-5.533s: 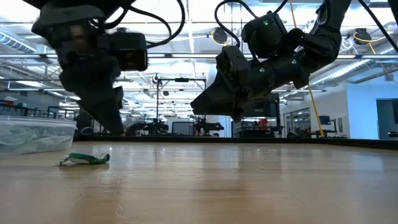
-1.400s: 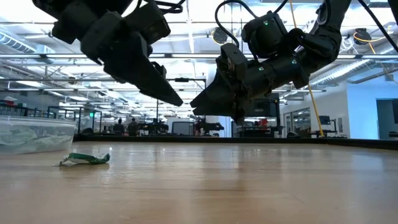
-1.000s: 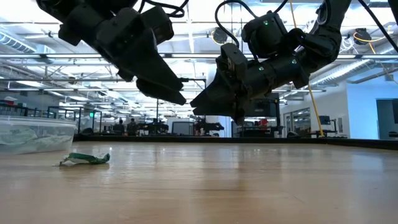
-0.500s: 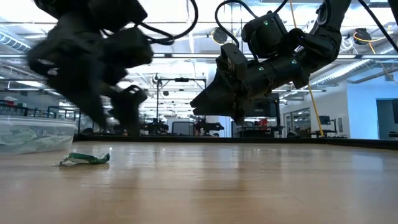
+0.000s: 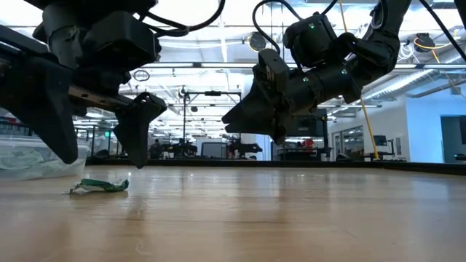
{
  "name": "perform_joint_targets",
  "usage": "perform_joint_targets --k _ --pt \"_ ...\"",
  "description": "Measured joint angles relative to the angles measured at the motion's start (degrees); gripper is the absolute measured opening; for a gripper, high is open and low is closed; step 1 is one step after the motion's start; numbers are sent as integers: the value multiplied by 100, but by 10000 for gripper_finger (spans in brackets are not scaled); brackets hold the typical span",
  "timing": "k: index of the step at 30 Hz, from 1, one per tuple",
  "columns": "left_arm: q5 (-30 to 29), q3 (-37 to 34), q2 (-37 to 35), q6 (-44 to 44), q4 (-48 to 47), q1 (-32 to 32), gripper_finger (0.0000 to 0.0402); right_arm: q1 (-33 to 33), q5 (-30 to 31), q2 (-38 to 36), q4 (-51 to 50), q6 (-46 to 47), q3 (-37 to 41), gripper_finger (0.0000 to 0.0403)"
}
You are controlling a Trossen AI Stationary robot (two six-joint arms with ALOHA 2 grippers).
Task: Pick and place Stevia / Truvia into bins
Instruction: Put the dark green stevia packet into the transparent bin
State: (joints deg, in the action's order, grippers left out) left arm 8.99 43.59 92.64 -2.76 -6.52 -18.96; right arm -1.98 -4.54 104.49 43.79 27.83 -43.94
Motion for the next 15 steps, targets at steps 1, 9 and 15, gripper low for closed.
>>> perform_joint_targets --k 1,9,15 --pt "0 0 0 0 -2 -23 362 -1 0 0 9 -1 0 110" --pt "-179 0 1 31 -9 -66 310 -1 1 0 52 -1 0 110" --pt "-299 0 1 26 -18 -71 256 -1 0 0 55 -1 0 110"
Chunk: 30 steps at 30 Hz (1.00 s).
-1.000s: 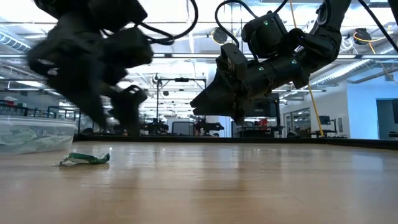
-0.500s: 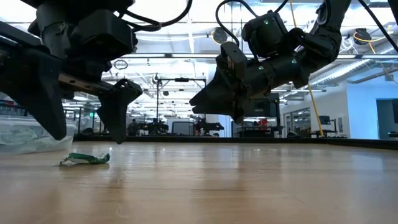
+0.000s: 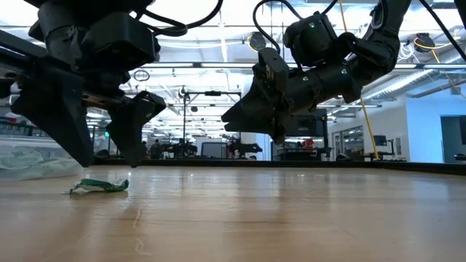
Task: Pick and place Stevia / Truvia into bins
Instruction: Put the dark green stevia packet into the transparent bin
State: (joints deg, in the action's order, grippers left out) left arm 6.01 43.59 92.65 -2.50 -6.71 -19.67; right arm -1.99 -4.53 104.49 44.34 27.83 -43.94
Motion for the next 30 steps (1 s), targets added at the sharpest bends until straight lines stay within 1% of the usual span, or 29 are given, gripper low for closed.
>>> perform_joint_targets --k 3,6,10,14,18,23,25,28,30 --pt "-1 0 1 0 1 3 238 0 1 0 -1 0 0 110" --pt "-1 0 1 -20 -1 3 229 -1 0 0 0 -1 0 110" --pt "46 -2 97 117 -93 -1 230 0 1 0 2 1 0 110" --pt "403 -7 93 227 -70 -66 234 1 1 0 7 0 0 110" --pt "96 -6 93 224 94 -187 234 1 0 0 42 1 0 110" --pt "276 15 456 331 256 -191 234 1 0 2 48 0 0 110" --pt "143 21 597 386 340 -218 234 -1 1 2 50 -13 -2 110" --pt "120 21 626 564 292 -217 230 -25 0 2 76 -44 -3 110" --pt "143 21 605 650 251 -202 219 -25 2 2 69 26 -4 110"
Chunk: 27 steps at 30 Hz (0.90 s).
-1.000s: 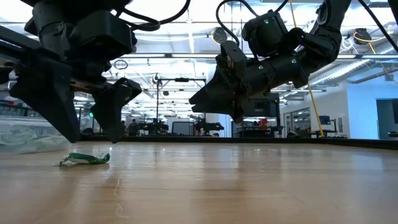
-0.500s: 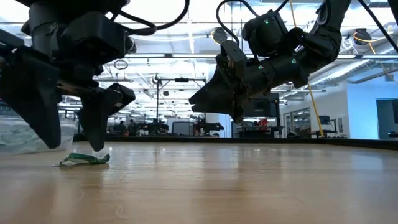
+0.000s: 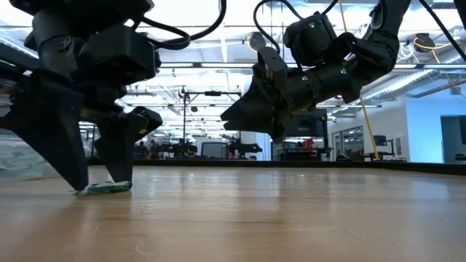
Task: Pick and place Stevia / Truvia into bins
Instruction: Put the dark green stevia packet into the transparent bin
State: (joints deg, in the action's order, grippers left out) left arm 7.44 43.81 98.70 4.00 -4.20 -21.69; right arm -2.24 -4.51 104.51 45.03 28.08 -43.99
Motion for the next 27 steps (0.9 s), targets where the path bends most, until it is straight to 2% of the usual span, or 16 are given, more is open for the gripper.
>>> perform_joint_targets --k 13,19,23,27 --pt "-78 -17 -131 124 -20 4 93 9 0 0 -69 25 2 110" --pt "50 -34 -340 146 -315 5 48 9 0 0 -71 19 2 110" --pt "46 -39 -835 151 -863 45 33 9 0 0 -74 19 2 110" --pt "26 -36 -1533 428 -1970 69 37 9 0 0 -69 19 4 110"
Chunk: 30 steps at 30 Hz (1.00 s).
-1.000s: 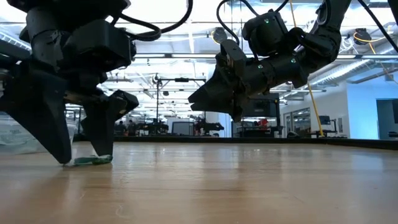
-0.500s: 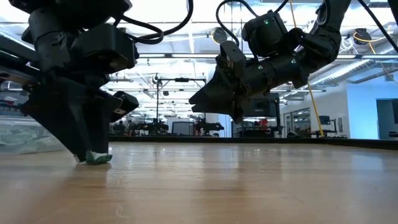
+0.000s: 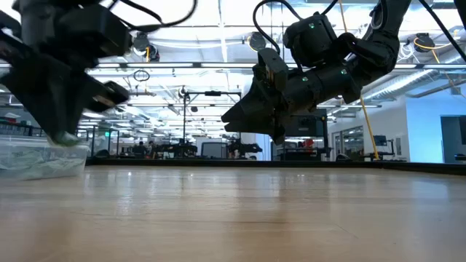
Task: Pick and place Stevia / Truvia into bins
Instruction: Put the dark green stevia packet into the transparent bin, then return to Home Position
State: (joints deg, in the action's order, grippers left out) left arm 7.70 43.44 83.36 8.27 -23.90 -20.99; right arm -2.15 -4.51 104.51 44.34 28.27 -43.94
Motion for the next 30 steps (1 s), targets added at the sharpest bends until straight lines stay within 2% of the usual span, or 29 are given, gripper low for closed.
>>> perform_joint_targets --k 4,9,11,15,23,26,30 --pt "-296 2 -772 271 -1447 -2 45 0 2 0 2 0 0 110" --pt "-1243 4 -1505 633 -3057 6 46 0 1 0 12 0 0 110" --pt "-1393 4 -1688 863 -3373 22 46 0 1 0 32 0 0 110" --pt "-1110 4 -1771 1139 -3283 72 46 0 2 0 35 0 0 110" --pt "-1056 9 -1295 751 -3232 35 55 0 2 0 7 0 0 110" --pt "-1067 9 -1043 591 -3262 35 88 0 2 0 3 0 0 110" --pt "-1235 9 -785 376 -3264 35 151 0 4 0 2 0 0 110"
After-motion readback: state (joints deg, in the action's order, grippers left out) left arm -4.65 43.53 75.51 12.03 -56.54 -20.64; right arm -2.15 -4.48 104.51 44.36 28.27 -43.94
